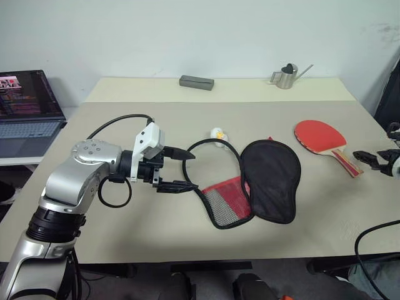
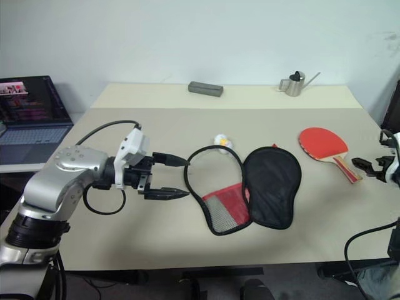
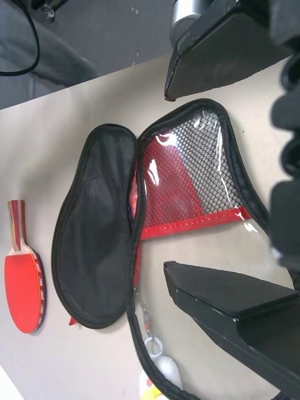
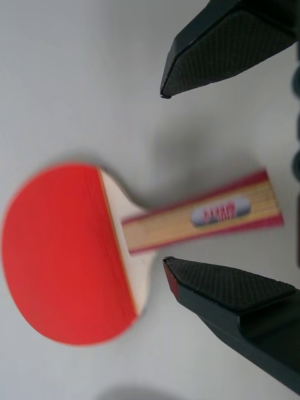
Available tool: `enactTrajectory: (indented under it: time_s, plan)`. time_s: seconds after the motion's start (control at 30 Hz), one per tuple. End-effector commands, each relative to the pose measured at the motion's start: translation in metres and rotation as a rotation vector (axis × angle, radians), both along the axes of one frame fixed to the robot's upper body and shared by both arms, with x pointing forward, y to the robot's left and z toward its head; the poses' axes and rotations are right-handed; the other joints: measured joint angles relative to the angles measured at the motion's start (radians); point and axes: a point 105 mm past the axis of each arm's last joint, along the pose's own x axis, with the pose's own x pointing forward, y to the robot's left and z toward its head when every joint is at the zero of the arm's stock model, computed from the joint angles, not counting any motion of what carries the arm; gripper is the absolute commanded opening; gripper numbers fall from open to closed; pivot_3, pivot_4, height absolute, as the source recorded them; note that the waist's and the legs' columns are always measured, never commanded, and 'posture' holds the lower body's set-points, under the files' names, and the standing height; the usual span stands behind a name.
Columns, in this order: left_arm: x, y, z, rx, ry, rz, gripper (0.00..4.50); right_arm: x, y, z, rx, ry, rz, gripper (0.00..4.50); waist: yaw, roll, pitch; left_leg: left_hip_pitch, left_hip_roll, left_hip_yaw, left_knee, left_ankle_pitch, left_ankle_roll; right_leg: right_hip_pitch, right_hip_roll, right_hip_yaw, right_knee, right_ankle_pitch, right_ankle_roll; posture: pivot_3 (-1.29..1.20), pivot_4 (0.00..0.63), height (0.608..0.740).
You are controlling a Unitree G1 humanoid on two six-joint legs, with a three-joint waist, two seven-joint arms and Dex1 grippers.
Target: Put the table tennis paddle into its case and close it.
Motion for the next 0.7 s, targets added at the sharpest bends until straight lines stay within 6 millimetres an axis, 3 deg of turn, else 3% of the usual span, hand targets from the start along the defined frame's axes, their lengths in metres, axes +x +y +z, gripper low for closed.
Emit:
enactTrajectory:
  time_s: [0.03, 0.43, 0.7]
  plan:
    - [0.001, 0.002, 0.014, -0.012, -0.06, 0.0, 4.5, 0.002, 0.001, 0.001, -0.03, 0.016, 0.004, 4.46, 0.0, 0.0, 0.0, 0.0, 0.0, 0.0, 0.0, 0.0, 0.0, 0.0, 0.0, 0.0, 0.0, 0.0, 0.0, 0.0, 0.15, 0.74]
    - [-0.003, 0.002, 0.014, -0.016, -0.057, 0.006, 4.5, 0.011, 0.013, -0.028, -0.11, 0.091, -0.018, 4.46, 0.0, 0.0, 0.0, 0.0, 0.0, 0.0, 0.0, 0.0, 0.0, 0.0, 0.0, 0.0, 0.0, 0.0, 0.0, 0.0, 0.15, 0.74]
    - [-0.003, -0.001, 0.013, -0.018, -0.056, 0.001, 4.5, 0.023, 0.03, -0.029, -0.117, 0.051, 0.018, 4.46, -0.001, 0.0, 0.0, 0.0, 0.0, 0.0, 0.0, 0.0, 0.0, 0.0, 0.0, 0.0, 0.0, 0.0, 0.0, 0.0, 0.15, 0.74]
